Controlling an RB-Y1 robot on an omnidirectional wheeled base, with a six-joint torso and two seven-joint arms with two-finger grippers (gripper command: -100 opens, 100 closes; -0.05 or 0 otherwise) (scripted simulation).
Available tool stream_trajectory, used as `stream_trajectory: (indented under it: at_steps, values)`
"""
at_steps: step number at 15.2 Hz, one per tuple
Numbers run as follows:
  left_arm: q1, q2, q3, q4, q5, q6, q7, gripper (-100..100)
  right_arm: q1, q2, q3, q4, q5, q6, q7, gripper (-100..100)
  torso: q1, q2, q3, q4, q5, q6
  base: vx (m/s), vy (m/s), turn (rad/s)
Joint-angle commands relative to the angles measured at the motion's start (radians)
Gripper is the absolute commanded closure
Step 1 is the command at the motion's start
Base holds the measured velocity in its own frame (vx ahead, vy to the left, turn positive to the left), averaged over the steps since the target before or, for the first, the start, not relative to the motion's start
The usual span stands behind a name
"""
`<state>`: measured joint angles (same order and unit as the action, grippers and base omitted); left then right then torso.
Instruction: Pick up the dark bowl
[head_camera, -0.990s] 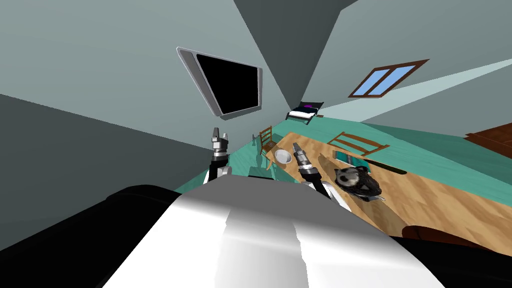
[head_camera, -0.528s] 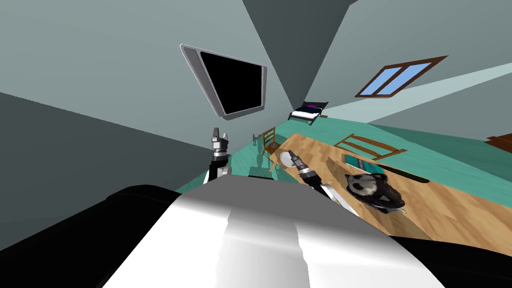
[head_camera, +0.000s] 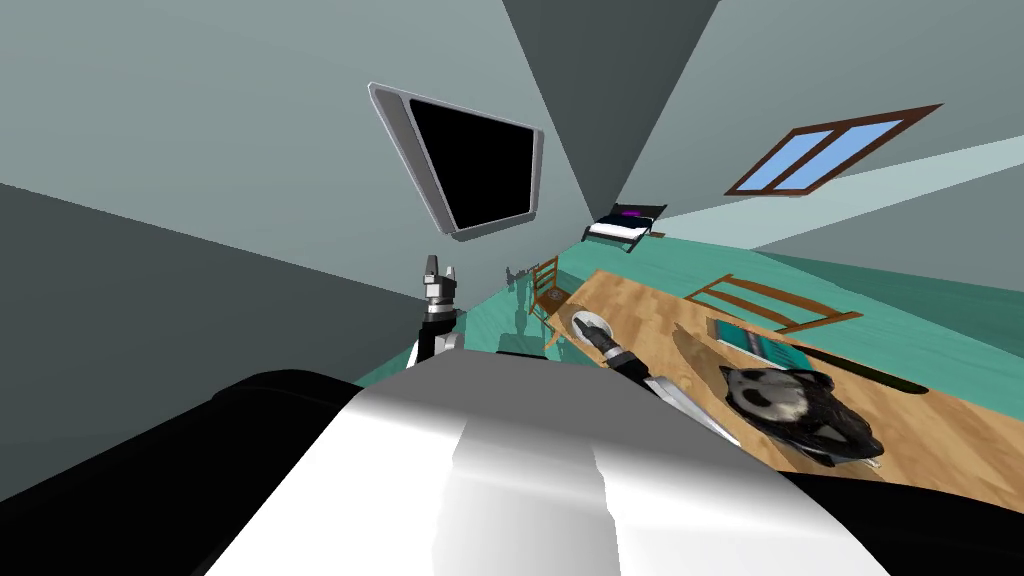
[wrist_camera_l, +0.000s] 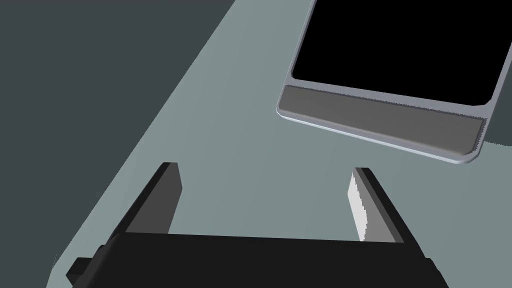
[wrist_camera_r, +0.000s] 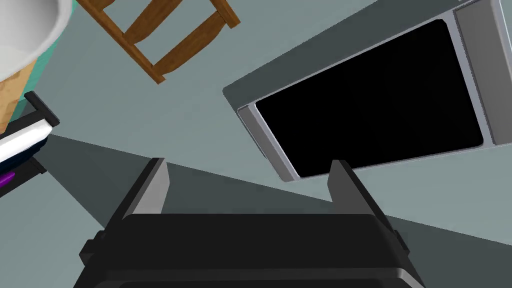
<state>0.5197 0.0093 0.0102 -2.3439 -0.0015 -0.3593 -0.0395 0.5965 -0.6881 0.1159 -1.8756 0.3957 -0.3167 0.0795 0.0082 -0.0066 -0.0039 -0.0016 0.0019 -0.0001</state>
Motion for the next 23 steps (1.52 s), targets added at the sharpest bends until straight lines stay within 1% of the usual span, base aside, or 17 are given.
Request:
stream_trajectory:
  at_steps: [1, 2, 3, 4, 5, 6, 7, 8, 9, 10, 11, 12, 15, 16, 18, 21, 23]
  values:
    - [0.0, 0.0, 0.0, 0.0, 0.0, 0.0, 0.0, 0, 0.014, -0.05, 0.012, 0.044, 0.049, 0.016, 0.012, -100, 0.0, 0.0, 0.0, 0.0, 0.0, 0.0, 0.088, 0.113, 0.048]
    - [0.0, 0.0, 0.0, 0.0, 0.0, 0.0, 0.0, 0, 0.014, -0.052, 0.012, 0.044, 0.049, 0.016, 0.012, -100, 0.0, 0.0, 0.0, 0.0, 0.0, 0.0, 0.078, 0.101, 0.037]
    - [0.0, 0.0, 0.0, 0.0, 0.0, 0.0, 0.0, 0, 0.022, -0.084, 0.021, 0.079, 0.085, 0.028, 0.021, -100, 0.0, 0.001, 0.0, 0.0, 0.0, 0.0, 0.081, 0.105, 0.061]
    - [0.0, 0.0, 0.0, 0.0, 0.0, 0.0, 0.0, 0, 0.022, -0.087, 0.021, 0.079, 0.085, 0.028, 0.021, -100, 0.0, 0.001, 0.001, 0.0, 0.0, 0.0, 0.084, 0.097, 0.036]
    - [0.0, 0.0, 0.0, 0.0, 0.0, 0.0, 0.0, 0, 0.03, -0.112, 0.03, 0.113, 0.121, 0.039, 0.029, -100, -0.001, 0.001, 0.001, 0.0, 0.0, 0.0, 0.091, 0.102, 0.052]
    - [0.0, 0.0, 0.0, 0.0, 0.0, 0.0, 0.0, 0, 0.03, -0.122, 0.03, 0.113, 0.121, 0.039, 0.029, -100, 0.0, 0.0, 0.0, 0.0, 0.0, 0.0, 0.087, 0.09, 0.042]
    - [0.0, 0.0, 0.0, 0.0, 0.0, 0.0, 0.0, 0, 0.038, -0.152, 0.04, 0.148, 0.156, 0.05, 0.037, -100, -0.001, 0.0, 0.0, 0.0, 0.0, 0.0, 0.099, 0.09, 0.052]
    - [0.0, 0.0, 0.0, 0.0, 0.0, 0.0, 0.0, 0, 0.038, -0.156, 0.04, 0.148, 0.156, 0.05, 0.037, -100, -0.001, 0.0, 0.0, 0.0, 0.0, 0.0, 0.091, 0.083, 0.044]
    - [0.0, 0.0, 0.0, 0.0, 0.0, 0.0, 0.0, 0, 0.046, -0.188, 0.049, 0.181, 0.19, 0.061, 0.046, -100, -0.001, 0.0, 0.0, 0.0, 0.0, 0.0, 0.104, 0.084, 0.054]
    - [0.0, 0.0, 0.0, 0.0, 0.0, 0.0, 0.0, 0, 0.046, -0.188, 0.049, 0.181, 0.19, 0.061, 0.046, -100, -0.002, 0.0, 0.0, 0.0, 0.0, 0.0, 0.089, 0.083, 0.037]
    - [0.0, 0.0, 0.0, 0.0, 0.0, 0.0, 0.0, 0, 0.054, -0.216, 0.058, 0.215, 0.224, 0.072, 0.054, -100, -0.002, 0.0, 0.0, 0.0, 0.0, 0.0, 0.083, 0.102, 0.046]
    - [0.0, 0.0, 0.0, 0.0, 0.0, 0.0, 0.0, 0, 0.054, -0.22, 0.058, 0.215, 0.224, 0.072, 0.054, -100, -0.001, 0.0, 0.0, 0.0, 0.0, 0.0, 0.077, 0.102, 0.04]
    - [0.0, 0.0, 0.0, 0.0, 0.0, 0.0, 0.0, 0, 0.068, -0.281, 0.078, 0.279, 0.289, 0.092, 0.069, -100, 0.0, 0.001, 0.001, 0.0, 0.0, 0.0, 0.082, 0.102, 0.05]
    - [0.0, 0.0, 0.0, 0.0, 0.0, 0.0, 0.0, 0, 0.068, -0.281, 0.078, 0.279, 0.289, 0.092, 0.069, -100, 0.0, 0.001, 0.001, 0.0, 0.0, 0.0, 0.074, 0.114, 0.036]
    - [0.0, 0.0, 0.0, 0.0, 0.0, 0.0, 0.0, 0, 0.082, -0.334, 0.098, 0.338, 0.344, 0.11, 0.084, -100, 0.001, 0.001, 0.001, 0.0, 0.0, 0.0, 0.104, 0.117, 0.051]
    - [0.0, 0.0, 0.0, 0.0, 0.0, 0.0, 0.0, 0, 0.088, -0.365, 0.108, 0.366, 0.378, 0.119, 0.091, -100, 0.001, 0.0, 0.0, 0.0, 0.0, 0.0, 0.1, 0.112, 0.046]
    - [0.0, 0.0, 0.0, 0.0, 0.0, 0.0, 0.0, 0, 0.1, -0.415, 0.129, 0.417, 0.431, 0.133, 0.103, -100, 0.001, 0.001, 0.0, 0.0, 0.0, 0.0, 0.087, 0.112, 0.049]
